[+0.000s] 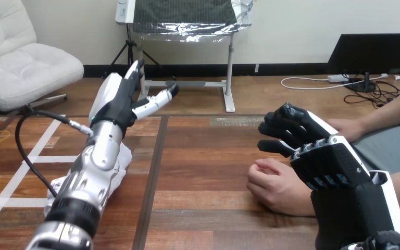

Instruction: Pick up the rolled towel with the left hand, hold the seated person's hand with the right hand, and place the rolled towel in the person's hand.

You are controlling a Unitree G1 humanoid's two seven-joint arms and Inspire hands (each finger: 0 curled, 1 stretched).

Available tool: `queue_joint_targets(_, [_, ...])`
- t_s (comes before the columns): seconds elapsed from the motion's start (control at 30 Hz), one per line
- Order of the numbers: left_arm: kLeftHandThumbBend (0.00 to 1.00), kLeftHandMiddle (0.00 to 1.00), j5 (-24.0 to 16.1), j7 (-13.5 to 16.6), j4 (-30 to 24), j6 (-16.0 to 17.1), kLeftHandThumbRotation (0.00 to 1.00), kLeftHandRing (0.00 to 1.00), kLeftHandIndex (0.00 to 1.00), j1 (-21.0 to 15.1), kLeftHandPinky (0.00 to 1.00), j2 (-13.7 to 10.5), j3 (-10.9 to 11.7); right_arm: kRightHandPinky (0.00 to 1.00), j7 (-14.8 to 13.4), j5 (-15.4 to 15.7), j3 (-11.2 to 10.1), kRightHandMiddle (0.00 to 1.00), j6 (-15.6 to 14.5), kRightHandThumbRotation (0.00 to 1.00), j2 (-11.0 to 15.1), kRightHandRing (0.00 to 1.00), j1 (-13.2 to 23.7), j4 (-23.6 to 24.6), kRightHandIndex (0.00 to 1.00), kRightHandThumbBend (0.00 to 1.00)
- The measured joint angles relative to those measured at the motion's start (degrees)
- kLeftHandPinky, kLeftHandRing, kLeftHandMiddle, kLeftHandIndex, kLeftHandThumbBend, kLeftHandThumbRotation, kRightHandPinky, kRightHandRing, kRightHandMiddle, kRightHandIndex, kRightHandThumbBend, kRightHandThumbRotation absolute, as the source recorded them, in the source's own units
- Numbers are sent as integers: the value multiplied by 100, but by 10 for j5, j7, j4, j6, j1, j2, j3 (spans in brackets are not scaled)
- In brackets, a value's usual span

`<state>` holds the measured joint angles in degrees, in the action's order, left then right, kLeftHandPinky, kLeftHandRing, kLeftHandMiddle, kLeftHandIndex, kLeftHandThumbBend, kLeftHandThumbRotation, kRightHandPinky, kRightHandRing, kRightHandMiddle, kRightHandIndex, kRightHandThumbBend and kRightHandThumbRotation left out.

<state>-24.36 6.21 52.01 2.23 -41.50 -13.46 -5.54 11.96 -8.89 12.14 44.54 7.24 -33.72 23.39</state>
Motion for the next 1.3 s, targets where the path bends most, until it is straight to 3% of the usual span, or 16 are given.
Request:
queue_joint_targets(0.23, [74, 95, -40, 23, 50, -55, 54, 94, 95, -30, 90, -2, -30, 74, 0, 1, 0, 81, 0, 100, -2, 80, 0, -1, 81, 91])
queue_joint_targets(0.43, [77, 93, -64, 39, 80, -111, 47, 91, 93, -51, 90, -2, -52, 74, -1, 3, 0, 81, 0, 100, -4, 80, 0, -1, 81, 93])
queue_joint_targets(0.6, [77, 93, -82, 52, 97, -147, 49, 91, 93, -64, 89, -2, -71, 74, -1, 5, 0, 81, 0, 100, -4, 81, 0, -1, 81, 93])
queue_joint_targets(1.3, [81, 99, -120, 86, 131, -220, 60, 99, 95, -96, 100, -5, -129, 74, -5, 9, -3, 81, 1, 100, -5, 80, 0, 0, 81, 95])
